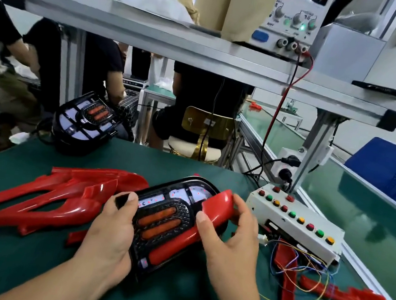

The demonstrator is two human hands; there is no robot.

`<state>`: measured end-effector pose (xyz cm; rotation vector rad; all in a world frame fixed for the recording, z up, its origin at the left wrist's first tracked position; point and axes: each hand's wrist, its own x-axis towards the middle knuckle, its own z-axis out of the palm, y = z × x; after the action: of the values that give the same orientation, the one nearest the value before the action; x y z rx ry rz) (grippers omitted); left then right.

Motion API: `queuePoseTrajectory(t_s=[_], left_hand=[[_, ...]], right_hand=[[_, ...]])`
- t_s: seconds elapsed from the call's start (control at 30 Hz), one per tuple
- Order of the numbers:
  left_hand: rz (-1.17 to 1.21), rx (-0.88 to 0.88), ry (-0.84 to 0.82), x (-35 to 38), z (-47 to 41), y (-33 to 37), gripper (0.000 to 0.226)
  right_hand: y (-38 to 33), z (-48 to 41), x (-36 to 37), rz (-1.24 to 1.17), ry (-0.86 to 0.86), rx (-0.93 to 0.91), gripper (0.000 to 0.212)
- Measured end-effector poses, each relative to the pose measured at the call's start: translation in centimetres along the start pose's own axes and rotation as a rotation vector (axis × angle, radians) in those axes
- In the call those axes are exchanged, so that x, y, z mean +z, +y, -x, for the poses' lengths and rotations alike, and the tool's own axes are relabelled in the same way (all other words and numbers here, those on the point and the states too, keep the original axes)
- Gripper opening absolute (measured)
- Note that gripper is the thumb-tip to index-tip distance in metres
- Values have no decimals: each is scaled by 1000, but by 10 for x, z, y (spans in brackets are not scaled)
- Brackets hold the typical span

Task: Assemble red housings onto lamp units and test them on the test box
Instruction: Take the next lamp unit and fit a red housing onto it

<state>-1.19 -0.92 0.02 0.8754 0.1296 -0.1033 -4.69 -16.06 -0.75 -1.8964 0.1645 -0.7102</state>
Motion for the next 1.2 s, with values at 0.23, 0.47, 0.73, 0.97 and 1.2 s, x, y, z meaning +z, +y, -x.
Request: queuePoseTrajectory(t_s=[0.23, 0.47, 0.73, 0.97, 1.2], left_hand=[[-34, 32, 17, -5, -2, 0, 19], [-67, 105, 13, -11, -10, 4, 14], [-107, 153, 16, -13, -13, -1, 16], [-207, 241, -3, -16, -13, -1, 9], [-216, 305, -12, -17, -16, -2, 9]], right_hand=[[9, -2, -2, 38, -76, 0, 67], [14, -12, -11, -51, -273, 29, 52], [15, -11, -9, -14, -223, 36, 37], [14, -14, -9, 194, -283, 16, 29], [15, -15, -7, -305, -206, 205, 33]])
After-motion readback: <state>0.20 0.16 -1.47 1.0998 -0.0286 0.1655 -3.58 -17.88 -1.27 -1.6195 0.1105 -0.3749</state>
